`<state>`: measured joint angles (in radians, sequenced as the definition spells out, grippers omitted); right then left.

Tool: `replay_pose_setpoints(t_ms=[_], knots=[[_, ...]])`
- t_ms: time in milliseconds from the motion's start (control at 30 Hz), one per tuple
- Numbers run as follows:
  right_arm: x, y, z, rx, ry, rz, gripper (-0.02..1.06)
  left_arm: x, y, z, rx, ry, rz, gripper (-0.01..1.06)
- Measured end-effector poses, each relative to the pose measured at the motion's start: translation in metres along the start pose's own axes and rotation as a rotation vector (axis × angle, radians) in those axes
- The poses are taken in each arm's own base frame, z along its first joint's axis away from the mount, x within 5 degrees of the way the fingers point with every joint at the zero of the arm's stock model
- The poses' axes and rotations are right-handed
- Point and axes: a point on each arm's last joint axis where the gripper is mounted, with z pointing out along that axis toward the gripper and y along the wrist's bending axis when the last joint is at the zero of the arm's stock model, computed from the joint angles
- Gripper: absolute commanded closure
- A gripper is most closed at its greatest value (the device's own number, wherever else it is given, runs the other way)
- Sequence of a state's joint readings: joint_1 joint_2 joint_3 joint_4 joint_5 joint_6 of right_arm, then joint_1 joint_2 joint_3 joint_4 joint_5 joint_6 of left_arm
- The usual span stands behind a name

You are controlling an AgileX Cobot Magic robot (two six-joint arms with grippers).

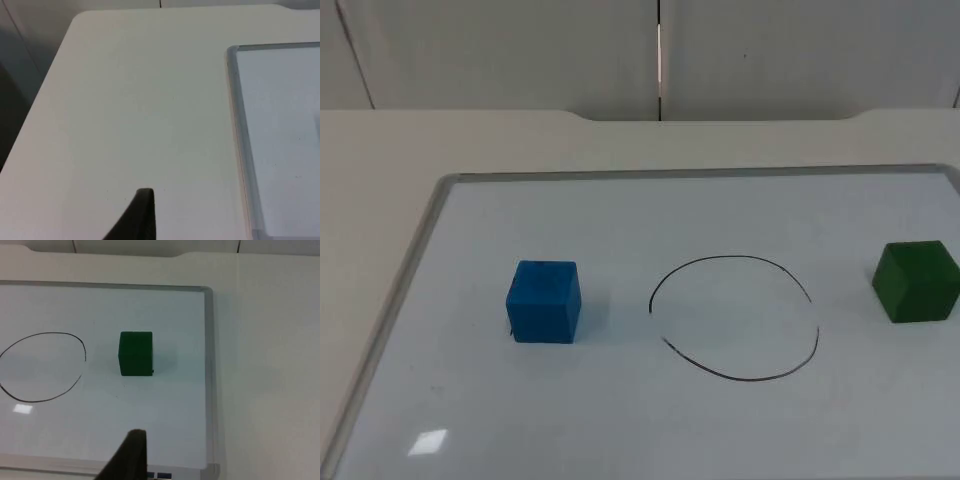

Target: Push the two cubes into the marked area.

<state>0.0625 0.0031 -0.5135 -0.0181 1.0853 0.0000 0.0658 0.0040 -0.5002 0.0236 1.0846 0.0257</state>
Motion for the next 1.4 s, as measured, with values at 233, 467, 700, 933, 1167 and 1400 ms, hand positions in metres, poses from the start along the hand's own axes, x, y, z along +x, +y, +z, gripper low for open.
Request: replay_pose_setpoints(t_ms=[233,467,700,933,1167,1400], knots=[[0.0,0.0,0.0,0.0,0.0,0.006,0.0,-0.011,0.0,0.004,0.008,0.022,-0.001,0.0],[0.0,0.0,0.0,0.0,0.0,0.006,0.0,-0.013,-0.002,0.007,0.022,0.033,-0.009,0.0],[0.0,0.0,0.0,0.0,0.0,0.006,0.0,-0.015,-0.005,0.007,0.062,0.023,-0.033,0.0],[0.0,0.0,0.0,0.0,0.0,0.006,0.0,-0.026,-0.014,0.017,0.162,0.031,-0.074,0.19],[0.0,0.0,0.0,0.0,0.0,0.006,0.0,-0.041,-0.02,0.043,0.226,0.119,-0.096,0.54],[0.0,0.0,0.0,0.0,0.0,0.006,0.0,-0.051,-0.029,0.067,0.329,0.181,-0.069,0.97]])
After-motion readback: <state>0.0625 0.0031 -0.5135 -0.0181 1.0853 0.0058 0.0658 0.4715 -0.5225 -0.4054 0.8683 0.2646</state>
